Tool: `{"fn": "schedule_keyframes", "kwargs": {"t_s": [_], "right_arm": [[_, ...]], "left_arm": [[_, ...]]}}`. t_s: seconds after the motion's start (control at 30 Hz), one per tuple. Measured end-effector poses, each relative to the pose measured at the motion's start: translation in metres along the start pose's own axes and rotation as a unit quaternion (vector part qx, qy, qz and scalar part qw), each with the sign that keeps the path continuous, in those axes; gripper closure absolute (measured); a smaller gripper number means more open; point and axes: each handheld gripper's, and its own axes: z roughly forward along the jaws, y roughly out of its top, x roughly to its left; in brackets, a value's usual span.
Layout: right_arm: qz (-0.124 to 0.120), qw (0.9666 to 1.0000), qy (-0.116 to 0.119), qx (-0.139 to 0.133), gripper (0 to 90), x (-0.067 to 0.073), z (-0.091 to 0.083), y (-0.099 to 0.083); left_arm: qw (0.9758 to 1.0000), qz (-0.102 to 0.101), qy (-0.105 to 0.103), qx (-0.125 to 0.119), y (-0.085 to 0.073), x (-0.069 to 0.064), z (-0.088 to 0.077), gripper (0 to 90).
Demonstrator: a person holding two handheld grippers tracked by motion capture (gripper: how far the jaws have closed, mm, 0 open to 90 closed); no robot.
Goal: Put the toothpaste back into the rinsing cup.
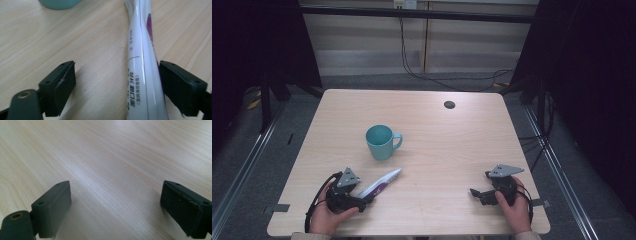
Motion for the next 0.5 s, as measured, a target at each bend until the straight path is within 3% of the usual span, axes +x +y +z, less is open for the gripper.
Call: {"fn": "schedule_keyframes", "kwargs": {"t_s": [0.17, 0.33, 0.5], "right_arm": [[0.0, 1.0, 0.0, 0.0, 9.4, 0.0, 0.0, 0.0], [-0.001, 1.0, 0.0, 0.0, 9.4, 0.0, 0.0, 0.0], [-0.001, 1.0, 0.0, 0.0, 9.4, 0.0, 0.0, 0.0]], "left_arm": [[0.9989, 0.005, -0.008, 0.045, 0.013, 0.0, -0.001, 21.8], [0.9975, 0.013, -0.007, 0.069, 0.022, 0.0, -0.001, 22.6], [0.994, 0.011, -0.011, 0.109, 0.036, 0.0, 0.0, 24.5]]}}
